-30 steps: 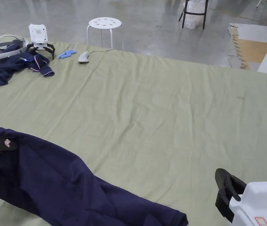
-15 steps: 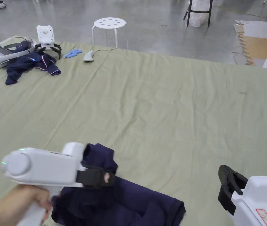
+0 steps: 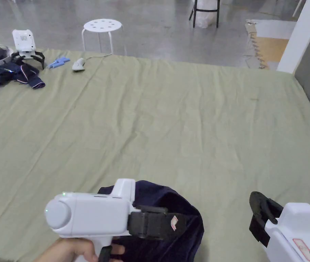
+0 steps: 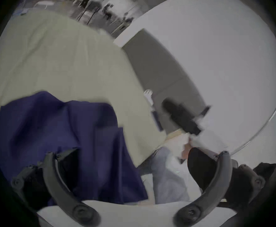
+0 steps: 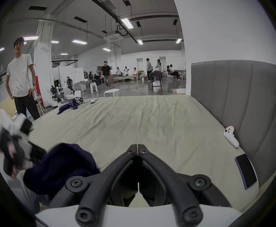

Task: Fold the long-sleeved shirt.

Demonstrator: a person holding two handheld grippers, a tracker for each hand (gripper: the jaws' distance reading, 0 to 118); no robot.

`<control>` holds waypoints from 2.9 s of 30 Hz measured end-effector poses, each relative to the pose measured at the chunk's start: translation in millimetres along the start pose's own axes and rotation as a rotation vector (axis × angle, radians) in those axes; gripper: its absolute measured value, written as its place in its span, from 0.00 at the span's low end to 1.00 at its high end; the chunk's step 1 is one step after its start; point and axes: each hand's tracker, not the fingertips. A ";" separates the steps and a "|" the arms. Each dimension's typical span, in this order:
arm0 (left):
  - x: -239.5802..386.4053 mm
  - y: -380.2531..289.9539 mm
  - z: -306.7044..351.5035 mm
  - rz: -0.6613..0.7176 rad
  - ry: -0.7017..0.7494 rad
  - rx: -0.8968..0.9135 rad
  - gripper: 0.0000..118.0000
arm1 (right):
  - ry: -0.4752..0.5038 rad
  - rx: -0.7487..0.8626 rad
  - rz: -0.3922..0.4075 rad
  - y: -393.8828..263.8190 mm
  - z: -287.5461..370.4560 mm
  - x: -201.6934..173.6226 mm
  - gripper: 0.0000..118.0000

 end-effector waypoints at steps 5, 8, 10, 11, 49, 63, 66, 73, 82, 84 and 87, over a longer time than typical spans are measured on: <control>-43.6 25.1 53.8 0.113 0.158 0.083 0.92 | 0.004 -0.006 -0.032 -3.3 -5.3 -0.8 0.00; -91.3 14.9 42.8 0.267 0.256 0.028 0.46 | 0.016 -0.013 -0.044 -6.8 -7.8 -4.6 0.00; -113.9 0.0 21.9 0.326 0.273 -0.038 0.20 | 0.025 -0.018 -0.043 -8.2 -8.0 -7.0 0.00; -119.8 -9.7 9.2 0.348 0.270 -0.080 0.12 | 0.025 -0.021 -0.039 -9.1 -8.0 -8.1 0.00; -223.3 2.6 76.2 0.448 0.111 -0.045 0.94 | 0.479 -0.662 -0.400 -118.3 -118.6 -91.2 0.00; -179.0 -10.7 72.3 0.385 0.087 -0.010 0.22 | 0.430 -0.599 -0.224 -93.8 -112.0 -115.9 0.00; -184.8 6.9 118.0 0.339 0.113 0.019 0.22 | 0.475 -0.544 -0.146 -69.6 -116.7 -152.9 0.00; -223.4 46.2 262.6 0.284 0.376 0.113 0.22 | 0.602 -0.412 0.129 -28.5 -151.4 -296.0 0.00; -308.6 77.0 375.4 0.421 0.621 0.126 0.22 | 0.716 -0.422 0.209 -22.7 -201.9 -434.5 0.00; -339.9 62.0 380.9 0.489 0.620 0.159 0.22 | 0.714 -0.451 0.205 -33.2 -213.1 -442.6 0.00; -347.4 46.0 379.1 0.516 0.678 0.161 0.65 | 0.728 -0.492 0.186 -36.5 -216.9 -442.7 0.00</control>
